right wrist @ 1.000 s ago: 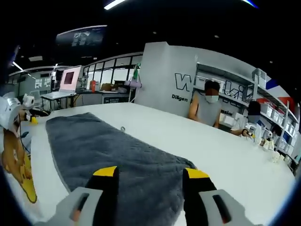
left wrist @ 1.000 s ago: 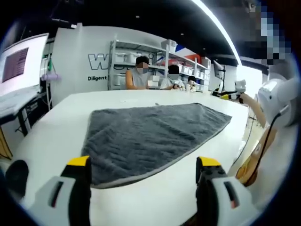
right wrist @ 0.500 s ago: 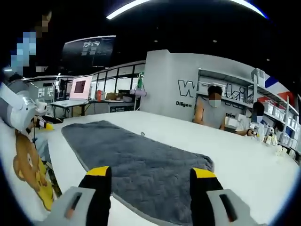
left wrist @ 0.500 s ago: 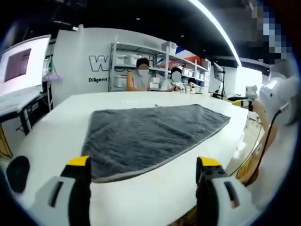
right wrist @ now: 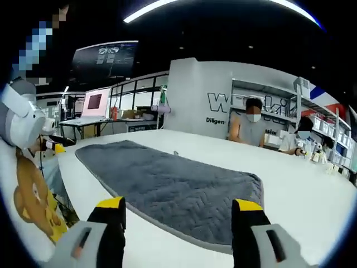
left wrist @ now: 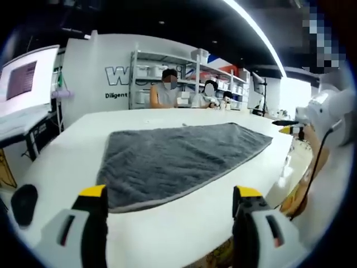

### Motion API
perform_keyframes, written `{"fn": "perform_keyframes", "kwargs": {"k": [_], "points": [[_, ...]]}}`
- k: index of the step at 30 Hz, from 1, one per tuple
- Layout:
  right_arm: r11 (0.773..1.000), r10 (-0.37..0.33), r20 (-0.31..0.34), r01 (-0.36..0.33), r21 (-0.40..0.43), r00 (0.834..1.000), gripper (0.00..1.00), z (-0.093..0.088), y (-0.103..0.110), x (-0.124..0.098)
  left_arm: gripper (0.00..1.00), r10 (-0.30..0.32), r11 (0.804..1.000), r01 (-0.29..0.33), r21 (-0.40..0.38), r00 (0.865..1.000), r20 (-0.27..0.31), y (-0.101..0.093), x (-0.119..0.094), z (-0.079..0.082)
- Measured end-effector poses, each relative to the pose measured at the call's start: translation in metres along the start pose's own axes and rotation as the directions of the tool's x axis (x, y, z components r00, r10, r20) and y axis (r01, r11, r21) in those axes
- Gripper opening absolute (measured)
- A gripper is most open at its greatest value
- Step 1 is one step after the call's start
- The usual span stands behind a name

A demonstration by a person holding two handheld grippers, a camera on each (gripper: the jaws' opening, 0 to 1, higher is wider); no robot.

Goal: Fold the towel on the table until its edges align and the towel forms a compact rectangular stack.

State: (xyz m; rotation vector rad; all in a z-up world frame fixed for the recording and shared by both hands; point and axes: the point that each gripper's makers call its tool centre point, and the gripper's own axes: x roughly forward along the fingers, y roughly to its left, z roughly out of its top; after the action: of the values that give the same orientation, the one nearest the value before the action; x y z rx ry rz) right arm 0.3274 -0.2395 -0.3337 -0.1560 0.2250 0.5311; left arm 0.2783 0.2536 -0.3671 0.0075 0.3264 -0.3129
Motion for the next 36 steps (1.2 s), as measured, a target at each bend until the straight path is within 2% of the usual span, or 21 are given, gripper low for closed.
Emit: {"fn": "perform_keyframes", "kwargs": {"k": [4, 6, 8, 11, 16, 23, 36], "points": [[0.998, -0.033, -0.041, 0.036, 0.055, 0.999, 0.85, -0.009, 0.002, -0.009, 0.98, 0.034, 0.999, -0.034, 0.001, 0.999, -0.007, 0.002, -0.002, -0.004], [0.997, -0.065, -0.048, 0.067, 0.049, 0.997, 0.86, -0.01, 0.0, -0.011, 0.98, 0.071, 0.997, -0.071, -0.013, 0.997, 0.013, 0.004, -0.003, -0.003], [0.995, -0.076, -0.079, 0.08, 0.051, 0.994, 0.9, -0.016, 0.0, -0.011, 0.98, 0.08, 0.997, -0.08, -0.02, 0.997, 0.021, 0.004, -0.002, -0.003], [0.995, -0.062, -0.116, 0.07, 0.068, 0.991, 0.93, -0.025, 0.002, -0.007, 0.99, 0.087, 0.996, -0.086, -0.028, 0.996, 0.029, 0.002, 0.001, -0.001], [0.995, -0.026, -0.131, 0.038, 0.091, 0.991, 0.96, -0.033, 0.004, 0.0, 0.98, 0.08, 0.997, -0.079, -0.023, 0.997, 0.016, -0.001, 0.009, 0.0], [0.996, -0.022, -0.162, 0.035, 0.081, 0.987, 0.99, -0.04, 0.001, 0.008, 0.98, 0.075, 0.997, -0.076, -0.016, 0.997, -0.011, -0.006, 0.016, -0.004], [0.997, -0.013, -0.159, 0.026, 0.076, 0.987, 0.99, -0.042, -0.002, 0.015, 0.98, 0.091, 0.996, -0.091, -0.009, 0.995, -0.039, -0.001, 0.012, -0.009]]}}
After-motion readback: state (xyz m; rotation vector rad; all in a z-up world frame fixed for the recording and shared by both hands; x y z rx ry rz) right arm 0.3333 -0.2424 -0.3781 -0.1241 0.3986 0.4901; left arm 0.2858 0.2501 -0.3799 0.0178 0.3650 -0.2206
